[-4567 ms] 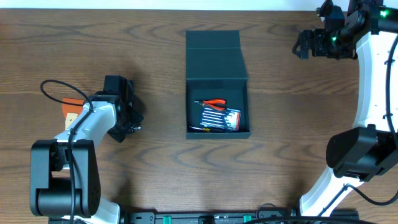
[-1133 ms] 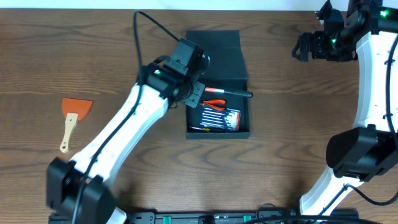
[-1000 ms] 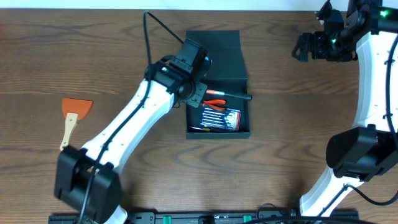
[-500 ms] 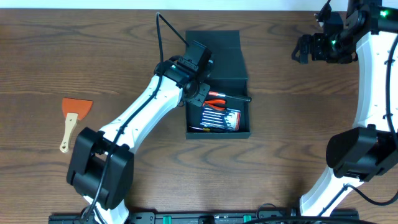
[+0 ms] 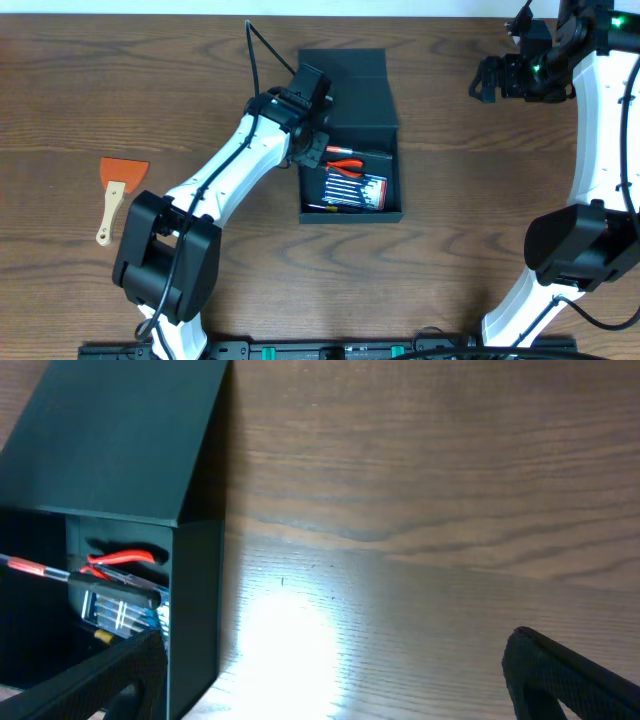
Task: Pack container
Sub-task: 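Lower the hammer into the box and open the left gripper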
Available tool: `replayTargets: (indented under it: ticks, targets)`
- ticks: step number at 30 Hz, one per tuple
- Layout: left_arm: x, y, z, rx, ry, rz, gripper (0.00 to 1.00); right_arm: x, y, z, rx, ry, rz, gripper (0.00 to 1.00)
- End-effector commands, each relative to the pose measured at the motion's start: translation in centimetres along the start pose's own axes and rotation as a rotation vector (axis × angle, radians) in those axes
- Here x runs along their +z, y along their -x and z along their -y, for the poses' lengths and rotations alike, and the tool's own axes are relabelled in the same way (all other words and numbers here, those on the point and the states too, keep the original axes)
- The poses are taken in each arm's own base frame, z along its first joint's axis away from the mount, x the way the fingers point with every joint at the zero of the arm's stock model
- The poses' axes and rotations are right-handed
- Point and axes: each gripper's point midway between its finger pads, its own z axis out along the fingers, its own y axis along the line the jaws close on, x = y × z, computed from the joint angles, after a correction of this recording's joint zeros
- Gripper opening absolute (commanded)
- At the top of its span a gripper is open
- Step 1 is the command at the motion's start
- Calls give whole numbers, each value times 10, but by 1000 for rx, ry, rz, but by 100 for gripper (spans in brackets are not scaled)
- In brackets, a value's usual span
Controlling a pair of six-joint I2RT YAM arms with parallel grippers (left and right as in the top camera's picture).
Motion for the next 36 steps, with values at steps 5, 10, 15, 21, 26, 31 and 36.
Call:
replayTargets:
  ticks: [5,10,15,21,26,31,36]
  targets:
    - [-4,7,-4,-14,8,19,5,-2,0,-4,-21,6,2,99]
    - [-4,7,-4,-14,8,21,6,-2,-2,-4,-20,6,-3,99]
    - [-4,7,-3,-25,8,21,6,-2,-2,-4,-20,6,-3,99]
    - [-4,7,-3,-25,8,21,50,-2,-2,-4,-20,7,-4,99]
    - [-4,7,-4,-25,8,21,53,-2,-2,-4,-19,7,-5,99]
    - [-9,3,-9,-30,31,8,53,-2,-2,-4,-20,6,-5,99]
    - [-41,4,-20,-53,52,52,53,-2,-2,-4,-21,6,-4,99]
